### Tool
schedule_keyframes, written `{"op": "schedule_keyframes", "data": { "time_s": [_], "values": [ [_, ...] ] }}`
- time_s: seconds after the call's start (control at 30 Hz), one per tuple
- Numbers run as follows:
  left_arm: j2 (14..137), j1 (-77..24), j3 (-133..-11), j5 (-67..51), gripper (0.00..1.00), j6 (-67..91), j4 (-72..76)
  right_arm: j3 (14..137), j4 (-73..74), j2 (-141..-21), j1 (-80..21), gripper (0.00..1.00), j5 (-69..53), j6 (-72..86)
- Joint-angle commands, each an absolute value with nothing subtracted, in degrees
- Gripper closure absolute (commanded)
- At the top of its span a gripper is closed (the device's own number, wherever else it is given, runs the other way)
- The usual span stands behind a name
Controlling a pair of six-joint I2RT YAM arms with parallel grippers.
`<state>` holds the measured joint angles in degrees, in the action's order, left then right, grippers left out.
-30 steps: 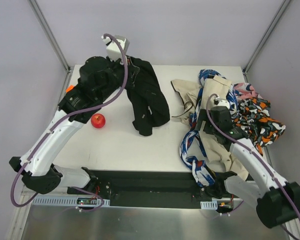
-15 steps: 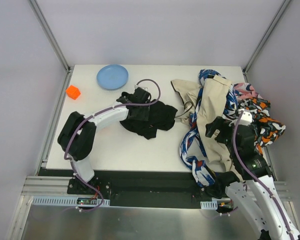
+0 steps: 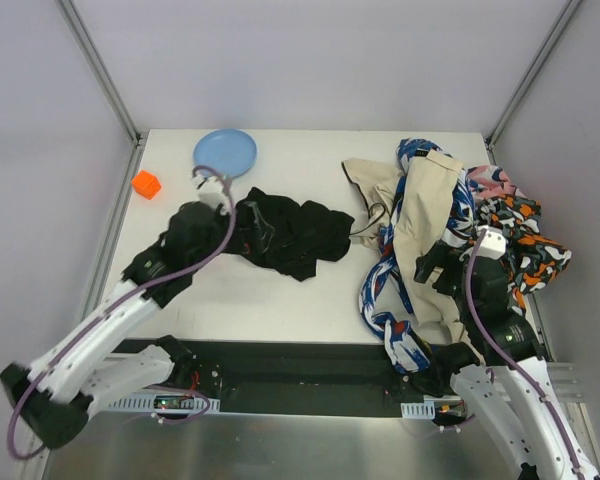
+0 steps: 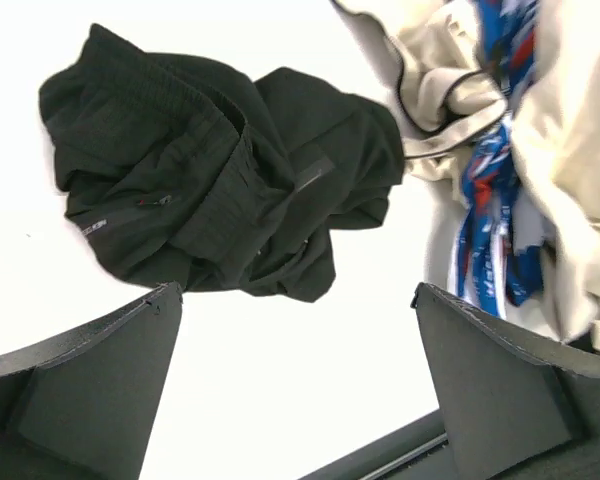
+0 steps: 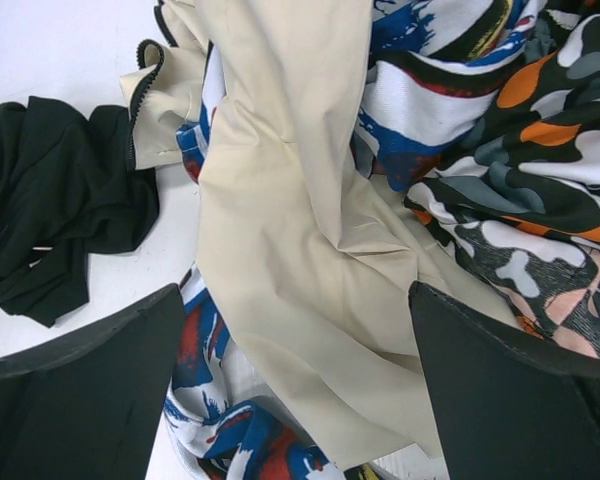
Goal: Pick out a specific cloth from the pile
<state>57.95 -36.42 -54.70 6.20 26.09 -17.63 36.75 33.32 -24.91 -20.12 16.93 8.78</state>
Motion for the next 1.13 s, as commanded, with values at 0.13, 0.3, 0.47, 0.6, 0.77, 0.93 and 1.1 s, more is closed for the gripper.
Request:
{"op": "schedule_keyframes", "data": {
  "time_s": [0.13,0.3,0.47,0.6,0.77,0.93,1.1],
  "values": [
    [30.87,-36.91,-37.64,9.40,0.01,32.51,-22.67,34.63,33.75,-21.10,-20.30,0.05,19.34,9.05],
    [22.33,-36.91,-32.79,11.96,0.01,36.38,-25.93,34.37,33.31,-20.57,-20.30,0.04,19.33,8.97],
    [20.92,-36.91,-32.26,10.81,0.01,36.30,-26.45,34.19,33.13,-21.27,-20.22,0.04,19.25,8.70],
    [22.41,-36.91,-32.52,11.69,0.01,36.30,-26.63,33.49,32.43,-20.92,-20.30,0.05,19.16,8.18],
    [24.43,-36.91,-33.57,10.99,0.01,35.86,-26.98,33.31,32.08,-20.48,-20.30,0.04,19.60,8.00],
    [23.82,-36.91,-33.75,11.78,0.01,35.77,-27.07,33.22,31.82,-20.30,-20.30,0.04,18.72,7.65],
    [23.55,-36.91,-33.66,12.83,0.01,35.86,-27.07,32.61,31.03,-19.69,-20.21,0.04,20.04,7.56]
  ]
}}
